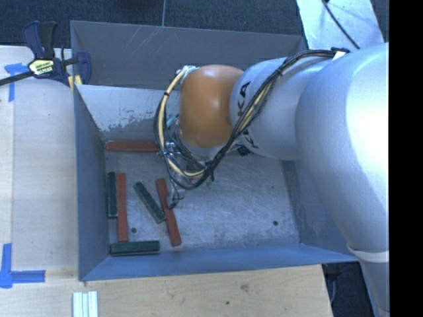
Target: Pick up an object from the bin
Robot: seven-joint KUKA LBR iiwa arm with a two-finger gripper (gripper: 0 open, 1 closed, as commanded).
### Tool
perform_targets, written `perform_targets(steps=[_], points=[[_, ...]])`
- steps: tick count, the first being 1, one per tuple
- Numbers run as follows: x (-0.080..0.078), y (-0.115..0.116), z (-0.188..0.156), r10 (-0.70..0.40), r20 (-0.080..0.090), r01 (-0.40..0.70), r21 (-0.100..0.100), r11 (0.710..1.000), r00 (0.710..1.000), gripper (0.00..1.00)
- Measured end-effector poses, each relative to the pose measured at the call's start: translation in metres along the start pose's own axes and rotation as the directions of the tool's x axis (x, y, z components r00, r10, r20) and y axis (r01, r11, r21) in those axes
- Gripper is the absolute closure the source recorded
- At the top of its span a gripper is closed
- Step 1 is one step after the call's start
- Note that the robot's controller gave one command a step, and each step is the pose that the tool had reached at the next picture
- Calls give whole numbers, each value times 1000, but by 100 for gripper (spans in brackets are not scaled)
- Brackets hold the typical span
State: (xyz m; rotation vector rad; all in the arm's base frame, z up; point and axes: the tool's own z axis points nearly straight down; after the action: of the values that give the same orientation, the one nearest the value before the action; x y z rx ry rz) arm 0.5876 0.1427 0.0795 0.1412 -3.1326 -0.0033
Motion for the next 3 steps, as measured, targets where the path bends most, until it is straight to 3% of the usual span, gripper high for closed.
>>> perform_targets(steps=[1, 2, 3], points=[[16, 79, -7, -79, 9, 79, -2, 997, 997, 0], [-14, 19, 5, -134, 10, 134, 4, 991, 991, 0], [47, -59, 9, -213, 6, 213, 6, 977, 977, 0]])
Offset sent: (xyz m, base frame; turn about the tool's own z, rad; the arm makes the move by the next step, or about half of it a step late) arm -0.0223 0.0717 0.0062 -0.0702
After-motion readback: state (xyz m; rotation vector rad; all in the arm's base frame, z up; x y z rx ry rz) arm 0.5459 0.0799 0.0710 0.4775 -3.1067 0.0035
